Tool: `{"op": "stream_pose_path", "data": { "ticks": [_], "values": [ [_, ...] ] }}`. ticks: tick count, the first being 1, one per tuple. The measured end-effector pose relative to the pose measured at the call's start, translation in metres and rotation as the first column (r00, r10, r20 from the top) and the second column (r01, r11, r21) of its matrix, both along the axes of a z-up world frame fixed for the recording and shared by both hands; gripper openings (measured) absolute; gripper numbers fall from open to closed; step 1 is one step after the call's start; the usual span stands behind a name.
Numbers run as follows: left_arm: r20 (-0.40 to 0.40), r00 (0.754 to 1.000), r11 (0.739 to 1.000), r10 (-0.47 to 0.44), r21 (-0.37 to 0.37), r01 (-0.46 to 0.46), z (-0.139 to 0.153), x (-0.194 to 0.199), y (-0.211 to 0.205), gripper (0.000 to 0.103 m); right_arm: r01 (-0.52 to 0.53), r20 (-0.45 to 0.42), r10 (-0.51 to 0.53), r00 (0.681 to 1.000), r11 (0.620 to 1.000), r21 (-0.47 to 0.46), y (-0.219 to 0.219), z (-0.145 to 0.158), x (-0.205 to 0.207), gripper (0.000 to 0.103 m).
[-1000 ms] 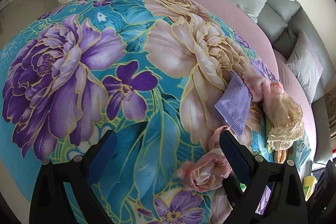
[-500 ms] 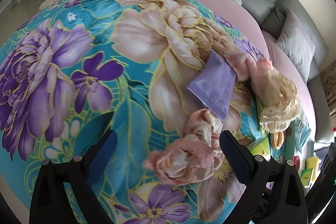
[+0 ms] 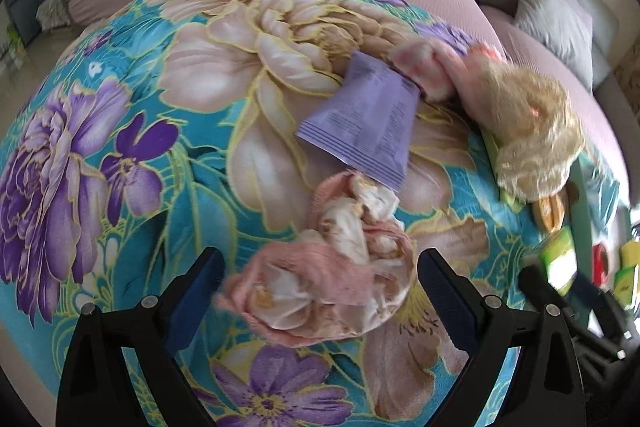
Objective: Organize soft objects
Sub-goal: 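Close the right tool on the green tissue box while the left tool grasps the pink cloth, then carry the tissue box and pink cloth over the tray and open both tools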
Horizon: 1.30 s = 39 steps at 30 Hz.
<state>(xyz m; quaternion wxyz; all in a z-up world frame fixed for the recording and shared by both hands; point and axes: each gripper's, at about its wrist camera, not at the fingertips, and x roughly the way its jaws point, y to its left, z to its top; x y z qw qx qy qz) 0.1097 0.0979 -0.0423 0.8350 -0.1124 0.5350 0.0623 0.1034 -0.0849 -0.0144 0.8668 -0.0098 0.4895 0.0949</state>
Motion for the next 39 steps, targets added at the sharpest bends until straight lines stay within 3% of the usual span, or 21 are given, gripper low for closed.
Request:
{"op": "stream_pose_path", "data": {
  "ticks": [3,6,9,13,16,19,32,39],
  "values": [
    [-0.009,0.999,0.998,-0.030,0.054,0.031,-0.003,0.002,-0.012,0.096,0.015,0.008,-0.015,1.000,1.000,0.007,-0.006,0.004,-0.001,0.075],
    [-0.013,0.999,0.991,-0.052,0.119,0.053,-0.005,0.004,-0.024,0.085,0.029,0.017,-0.029,0.999,1.000,0.007,-0.013,0.008,-0.003,0.075],
    [-0.007,0.998,0.991,-0.067,0.118,0.067,-0.004,0.005,-0.029,0.077,0.043,0.023,-0.043,0.999,0.999,0.015,-0.019,0.011,-0.003,0.075],
    [0.007,0.997,0.991,-0.081,0.105,0.080,0.002,0.005,-0.033,0.051,0.064,0.029,-0.065,0.997,0.998,0.022,-0.028,0.015,-0.005,0.075],
    [0.014,0.996,0.993,-0.085,0.088,0.084,0.010,0.003,-0.038,0.038,0.078,0.031,-0.079,0.996,0.996,0.032,-0.034,0.017,-0.006,0.075],
    [0.023,0.995,0.993,-0.092,0.083,0.090,0.018,-0.003,-0.035,0.030,0.089,0.032,-0.090,0.995,0.995,0.039,-0.039,0.019,-0.006,0.075],
    [0.221,0.965,0.989,-0.144,0.046,0.137,0.082,-0.032,-0.048,0.026,0.119,0.062,-0.124,0.990,0.990,0.080,-0.056,0.032,-0.014,0.075],
    [0.249,0.945,0.977,-0.213,0.036,0.211,0.092,-0.026,-0.074,0.026,0.166,0.105,-0.175,0.979,0.982,0.085,-0.079,0.049,-0.024,0.075]
  ]
}}
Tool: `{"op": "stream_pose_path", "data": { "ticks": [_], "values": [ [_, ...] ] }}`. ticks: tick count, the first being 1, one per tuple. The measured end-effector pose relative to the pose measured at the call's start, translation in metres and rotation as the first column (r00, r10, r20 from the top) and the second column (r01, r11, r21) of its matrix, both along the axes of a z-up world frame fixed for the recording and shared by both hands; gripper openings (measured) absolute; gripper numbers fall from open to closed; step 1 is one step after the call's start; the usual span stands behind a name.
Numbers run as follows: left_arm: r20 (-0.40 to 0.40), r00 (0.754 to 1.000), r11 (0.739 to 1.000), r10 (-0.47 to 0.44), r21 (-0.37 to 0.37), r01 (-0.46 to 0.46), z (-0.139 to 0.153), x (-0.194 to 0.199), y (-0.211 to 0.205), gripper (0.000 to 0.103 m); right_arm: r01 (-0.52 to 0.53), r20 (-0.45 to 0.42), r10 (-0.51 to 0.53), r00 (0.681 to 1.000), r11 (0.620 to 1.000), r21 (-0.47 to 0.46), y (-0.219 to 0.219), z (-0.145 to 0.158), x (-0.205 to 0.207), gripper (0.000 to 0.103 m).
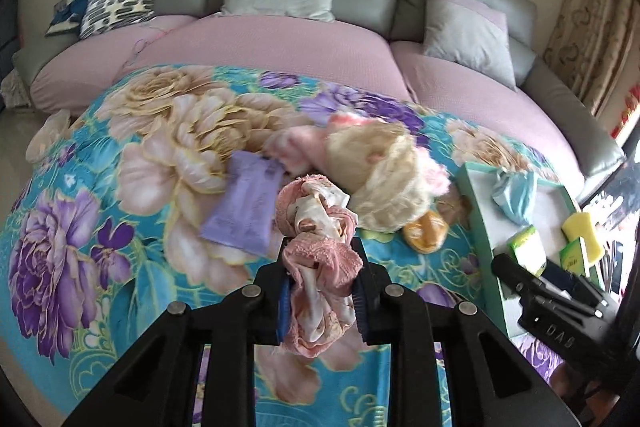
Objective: Organize soft objects
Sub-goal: 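Carry the tissue box and pink cloth over the tray and open both tools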
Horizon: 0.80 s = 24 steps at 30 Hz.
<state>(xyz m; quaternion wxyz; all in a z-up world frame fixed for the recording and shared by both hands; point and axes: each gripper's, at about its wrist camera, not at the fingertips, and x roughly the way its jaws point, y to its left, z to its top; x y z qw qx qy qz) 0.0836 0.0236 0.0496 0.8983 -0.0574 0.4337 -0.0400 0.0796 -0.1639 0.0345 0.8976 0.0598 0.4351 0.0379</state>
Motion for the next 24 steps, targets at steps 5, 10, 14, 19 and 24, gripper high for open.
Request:
{"op": "stream_pose_path", "data": {
  "ticks": [5,10,14,19,24],
  "values": [
    [-0.002,0.998,0.997,-0.066,0.027,0.066,0.002,0.003,-0.029,0.026,0.069,0.017,-0.069,0.997,0.998,0.001,-0.030,0.007,-0.006,0.075],
    [0.003,0.992,0.991,-0.129,0.046,0.128,0.008,0.006,-0.058,0.026,0.158,0.016,-0.158,0.987,0.987,-0.009,-0.064,0.007,-0.007,0.075],
    [0.006,0.985,0.982,-0.175,0.073,0.174,0.011,0.013,-0.082,0.026,0.218,0.002,-0.218,0.976,0.976,-0.005,-0.089,0.002,-0.005,0.075],
    [0.010,0.970,0.966,-0.242,0.100,0.240,0.016,0.026,-0.117,0.026,0.259,-0.016,-0.259,0.966,0.966,-0.004,-0.108,-0.007,0.003,0.075],
    [0.005,0.953,0.949,-0.302,0.097,0.300,0.012,0.044,-0.153,0.027,0.301,-0.018,-0.302,0.953,0.953,-0.038,-0.121,-0.012,0.010,0.075]
  ]
}}
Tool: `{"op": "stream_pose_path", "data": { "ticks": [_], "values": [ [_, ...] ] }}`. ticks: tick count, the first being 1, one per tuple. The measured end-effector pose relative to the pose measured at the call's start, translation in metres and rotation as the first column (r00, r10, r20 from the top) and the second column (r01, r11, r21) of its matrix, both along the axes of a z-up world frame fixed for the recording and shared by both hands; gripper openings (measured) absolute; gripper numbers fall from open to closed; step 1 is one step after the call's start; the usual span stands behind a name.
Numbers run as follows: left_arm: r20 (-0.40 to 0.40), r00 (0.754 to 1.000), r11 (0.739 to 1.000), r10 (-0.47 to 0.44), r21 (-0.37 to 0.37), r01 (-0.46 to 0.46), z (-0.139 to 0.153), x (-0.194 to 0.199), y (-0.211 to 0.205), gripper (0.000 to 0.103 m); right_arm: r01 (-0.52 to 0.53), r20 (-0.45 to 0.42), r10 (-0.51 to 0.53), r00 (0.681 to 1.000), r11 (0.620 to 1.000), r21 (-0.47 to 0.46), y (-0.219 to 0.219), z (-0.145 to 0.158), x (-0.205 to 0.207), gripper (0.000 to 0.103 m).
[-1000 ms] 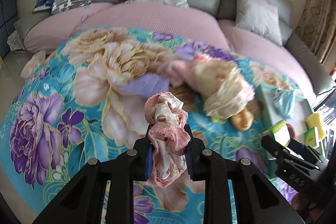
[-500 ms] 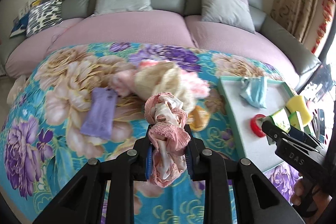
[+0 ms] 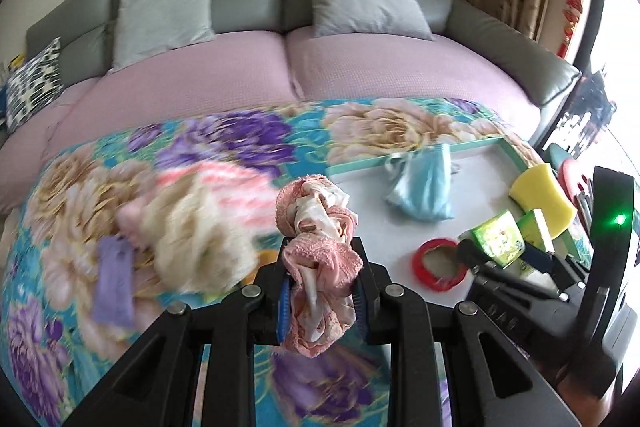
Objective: Organize soft objects
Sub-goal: 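Carry the tissue box and pink cloth over the tray and open both tools, then withdraw both open tools from the tray back toward the pile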
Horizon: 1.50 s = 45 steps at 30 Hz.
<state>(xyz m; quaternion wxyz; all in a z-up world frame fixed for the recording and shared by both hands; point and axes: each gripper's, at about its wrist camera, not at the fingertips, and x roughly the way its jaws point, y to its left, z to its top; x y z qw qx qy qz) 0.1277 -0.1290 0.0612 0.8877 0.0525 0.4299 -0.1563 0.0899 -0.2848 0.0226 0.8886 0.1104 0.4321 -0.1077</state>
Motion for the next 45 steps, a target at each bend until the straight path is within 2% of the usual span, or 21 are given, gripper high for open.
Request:
{"op": "stream_pose_path", "data": {
  "ticks": [6,10,16,23,24,25,26,27,28,33,36,38,39,45],
  "values": [
    [-0.005,1.000,1.000,-0.019,0.021,0.019,-0.012,0.021,-0.036,0.027,0.038,-0.003,-0.038,0.999,0.998,-0.057,-0.009,-0.009,0.009,0.075],
    [0.007,0.999,0.999,-0.032,-0.018,0.032,-0.016,0.031,-0.053,0.027,0.067,0.011,-0.066,0.998,0.997,-0.046,-0.017,-0.008,0.010,0.075],
    [-0.014,0.999,0.998,-0.052,-0.034,0.051,-0.033,0.034,-0.063,0.027,0.104,0.019,-0.104,0.994,0.993,-0.056,-0.024,-0.007,0.008,0.075],
    [-0.004,0.999,0.997,-0.043,-0.058,0.043,-0.033,0.037,-0.058,0.030,0.119,0.015,-0.119,0.993,0.991,-0.054,-0.029,-0.008,0.006,0.075],
    [-0.003,0.999,0.997,-0.042,-0.059,0.042,-0.033,0.037,-0.057,0.036,0.121,0.016,-0.120,0.993,0.991,-0.054,-0.029,-0.007,0.006,0.075],
    [-0.001,0.999,0.997,-0.041,-0.061,0.040,-0.032,0.037,-0.056,0.050,0.121,0.017,-0.120,0.993,0.991,-0.054,-0.029,-0.007,0.006,0.075],
    [0.001,0.999,0.997,-0.039,-0.063,0.039,-0.031,0.037,-0.056,0.059,0.122,0.018,-0.121,0.992,0.991,-0.056,-0.029,-0.006,0.005,0.075],
    [0.006,0.999,0.997,-0.037,-0.063,0.037,-0.030,0.036,-0.055,0.074,0.126,0.021,-0.125,0.992,0.990,-0.057,-0.030,-0.006,0.005,0.075],
    [0.014,0.999,0.997,-0.031,-0.064,0.032,-0.029,0.036,-0.054,0.082,0.131,0.025,-0.129,0.991,0.990,-0.059,-0.030,-0.005,0.004,0.075],
    [0.013,1.000,0.999,0.011,-0.043,-0.010,-0.027,0.037,-0.046,0.087,0.143,0.021,-0.141,0.990,0.988,-0.062,-0.031,-0.005,0.004,0.077],
    [0.004,0.999,0.999,0.035,-0.015,-0.035,-0.029,0.038,-0.040,0.087,0.146,0.016,-0.145,0.989,0.987,-0.067,-0.030,-0.005,0.005,0.089],
    [0.002,0.998,0.998,0.057,0.006,-0.057,-0.030,0.039,-0.036,0.087,0.142,0.023,-0.141,0.990,0.987,-0.073,-0.029,-0.004,0.005,0.101],
    [0.003,0.998,0.998,0.064,0.011,-0.064,-0.031,0.039,-0.035,0.088,0.140,0.029,-0.138,0.990,0.988,-0.072,-0.028,-0.003,0.005,0.102],
    [-0.001,0.995,0.994,0.104,0.014,-0.104,-0.032,0.041,-0.024,0.088,0.144,0.046,-0.141,0.989,0.987,-0.076,-0.027,0.000,0.004,0.103]
  ]
}}
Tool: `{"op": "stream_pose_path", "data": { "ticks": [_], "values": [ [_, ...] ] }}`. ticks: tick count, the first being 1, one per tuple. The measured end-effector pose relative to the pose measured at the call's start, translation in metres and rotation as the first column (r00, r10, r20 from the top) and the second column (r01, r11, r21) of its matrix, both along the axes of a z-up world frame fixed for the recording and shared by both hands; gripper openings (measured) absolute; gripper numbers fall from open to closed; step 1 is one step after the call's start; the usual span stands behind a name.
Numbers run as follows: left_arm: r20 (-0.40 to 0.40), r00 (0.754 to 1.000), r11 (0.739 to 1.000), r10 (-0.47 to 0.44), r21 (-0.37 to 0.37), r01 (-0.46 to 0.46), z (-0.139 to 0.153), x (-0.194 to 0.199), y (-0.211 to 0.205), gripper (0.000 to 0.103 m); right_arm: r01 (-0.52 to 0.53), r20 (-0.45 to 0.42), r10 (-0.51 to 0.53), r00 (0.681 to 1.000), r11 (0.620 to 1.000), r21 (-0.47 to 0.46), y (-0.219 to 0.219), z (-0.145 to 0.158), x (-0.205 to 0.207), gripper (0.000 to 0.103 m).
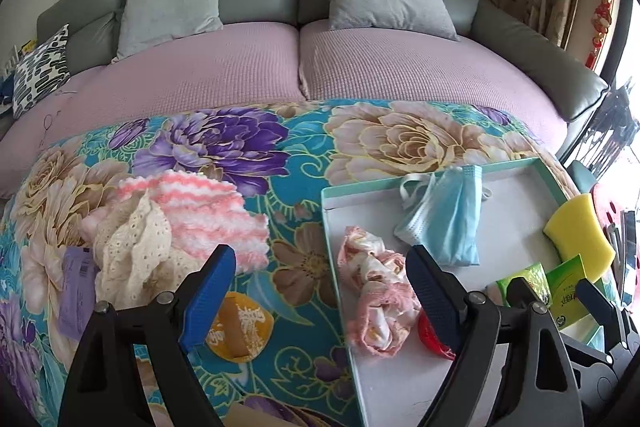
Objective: Organize soft objects
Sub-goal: 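Withdraw both open tools from the tray back toward the pile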
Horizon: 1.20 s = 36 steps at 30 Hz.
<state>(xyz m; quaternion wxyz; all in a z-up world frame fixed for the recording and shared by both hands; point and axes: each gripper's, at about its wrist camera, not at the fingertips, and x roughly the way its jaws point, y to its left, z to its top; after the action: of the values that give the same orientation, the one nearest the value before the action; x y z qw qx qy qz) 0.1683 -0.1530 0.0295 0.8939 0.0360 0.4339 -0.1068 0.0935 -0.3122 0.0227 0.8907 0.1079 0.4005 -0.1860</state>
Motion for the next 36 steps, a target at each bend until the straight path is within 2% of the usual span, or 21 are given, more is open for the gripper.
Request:
{"op": "stream_pose_path", "data": {
  "ticks": [14,19,25,30,36],
  "values": [
    [-0.008,0.998,0.998,0.059,0.019,-0.059,0.002,0.001,0.015,0.088,-0.004,0.004,0.004,1.000,1.000,0.001,0.001,0.001,0.000,0.103],
    [0.004,0.996,0.995,0.090,0.038,-0.091,0.008,0.000,0.026,0.088,-0.009,-0.013,0.009,1.000,1.000,-0.016,0.006,0.010,-0.003,0.103],
    [0.026,0.991,0.989,0.132,0.065,-0.134,0.020,-0.008,0.050,0.088,-0.074,-0.016,0.073,0.997,0.996,-0.046,0.023,0.022,-0.004,0.103],
    [0.061,0.973,0.971,0.220,0.077,-0.225,0.031,-0.012,0.082,0.088,-0.162,0.010,0.162,0.987,0.987,0.015,0.049,0.027,0.001,0.103],
    [0.056,0.944,0.942,0.325,0.062,-0.328,0.031,-0.015,0.126,0.088,-0.253,0.003,0.253,0.967,0.967,-0.006,0.086,0.026,0.007,0.103]
  ]
}}
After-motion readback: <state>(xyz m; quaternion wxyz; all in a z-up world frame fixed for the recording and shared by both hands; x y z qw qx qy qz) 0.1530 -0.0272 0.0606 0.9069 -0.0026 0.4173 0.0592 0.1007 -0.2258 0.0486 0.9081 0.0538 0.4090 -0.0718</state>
